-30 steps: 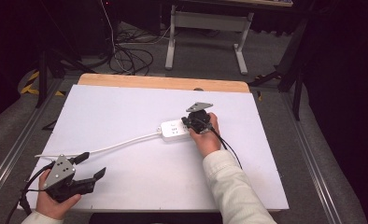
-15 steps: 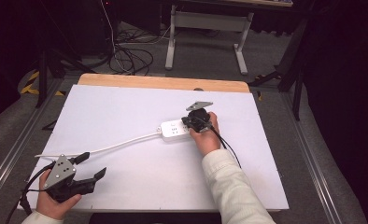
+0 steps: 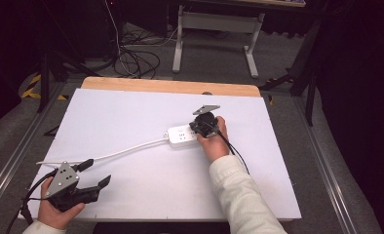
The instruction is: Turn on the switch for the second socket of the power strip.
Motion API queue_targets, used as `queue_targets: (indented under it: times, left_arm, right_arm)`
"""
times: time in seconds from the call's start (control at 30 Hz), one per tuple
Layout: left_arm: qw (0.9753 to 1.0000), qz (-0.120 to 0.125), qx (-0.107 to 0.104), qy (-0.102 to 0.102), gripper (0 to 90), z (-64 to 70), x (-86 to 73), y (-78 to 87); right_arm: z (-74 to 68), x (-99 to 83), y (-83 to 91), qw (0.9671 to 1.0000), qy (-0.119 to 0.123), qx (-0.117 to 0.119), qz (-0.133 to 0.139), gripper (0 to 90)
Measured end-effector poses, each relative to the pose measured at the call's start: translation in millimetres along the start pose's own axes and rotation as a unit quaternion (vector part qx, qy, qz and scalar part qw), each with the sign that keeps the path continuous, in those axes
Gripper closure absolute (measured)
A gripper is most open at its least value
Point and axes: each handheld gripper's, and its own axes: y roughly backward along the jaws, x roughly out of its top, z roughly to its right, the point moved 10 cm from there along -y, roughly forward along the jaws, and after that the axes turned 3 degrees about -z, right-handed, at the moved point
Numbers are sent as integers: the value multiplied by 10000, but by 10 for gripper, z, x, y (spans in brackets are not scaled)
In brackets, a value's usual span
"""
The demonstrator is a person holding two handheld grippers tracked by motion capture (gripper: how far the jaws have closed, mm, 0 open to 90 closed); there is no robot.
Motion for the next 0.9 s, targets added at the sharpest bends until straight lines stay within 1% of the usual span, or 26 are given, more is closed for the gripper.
queue_targets:
  times: [0.1,0.2,0.27,0.43,0.57,0.63,0.67,0.7,0.73,0.77,0.8,0.83,0.87,0.9]
  left_arm:
    - [10000,-4,-2,-5,240,2,-1,-1]
    - [10000,2,-6,-7,239,1,1,0]
    - [10000,-4,-9,-20,239,-3,0,0]
    - [10000,-2,-10,-6,239,2,0,0]
    - [10000,2,-17,1,239,0,0,1]
    - [10000,7,-17,10,239,0,2,-1]
    - [10000,-8,-17,-11,239,-1,-1,0]
    - [10000,-7,-13,-21,239,-3,-1,0]
    - [10000,-8,-12,-22,239,-4,-2,1]
    - [10000,3,-24,37,239,4,-2,-1]
    - [10000,9,-12,35,239,-3,-1,-2]
    - [10000,-8,-12,19,239,-6,-4,-1]
    - [10000,-6,-17,19,239,-7,-4,-4]
    - [10000,-11,-29,58,239,-1,-5,-7]
  right_arm:
    - [-2,5,-1,10000,-3,-57,-73,900]
    - [-9,11,-3,9997,68,-133,-192,900]
    - [-6,13,-5,9997,70,-157,-200,900]
    - [-11,14,-13,9995,45,-137,-265,900]
    - [-9,14,-10,9996,15,-126,-251,900]
    - [-8,15,-8,9997,16,-142,-221,900]
    - [-3,29,-1,9998,33,-172,-118,900]
    - [1,25,2,9997,86,-193,-130,900]
    - [3,34,16,9997,104,-188,-69,900]
    - [13,45,39,9997,123,-218,-20,900]
    - [23,61,65,9995,157,-258,63,900]
    - [22,85,101,9995,122,-248,173,900]
    - [19,99,123,9995,112,-221,218,900]
    - [15,120,152,9994,107,-194,281,900]
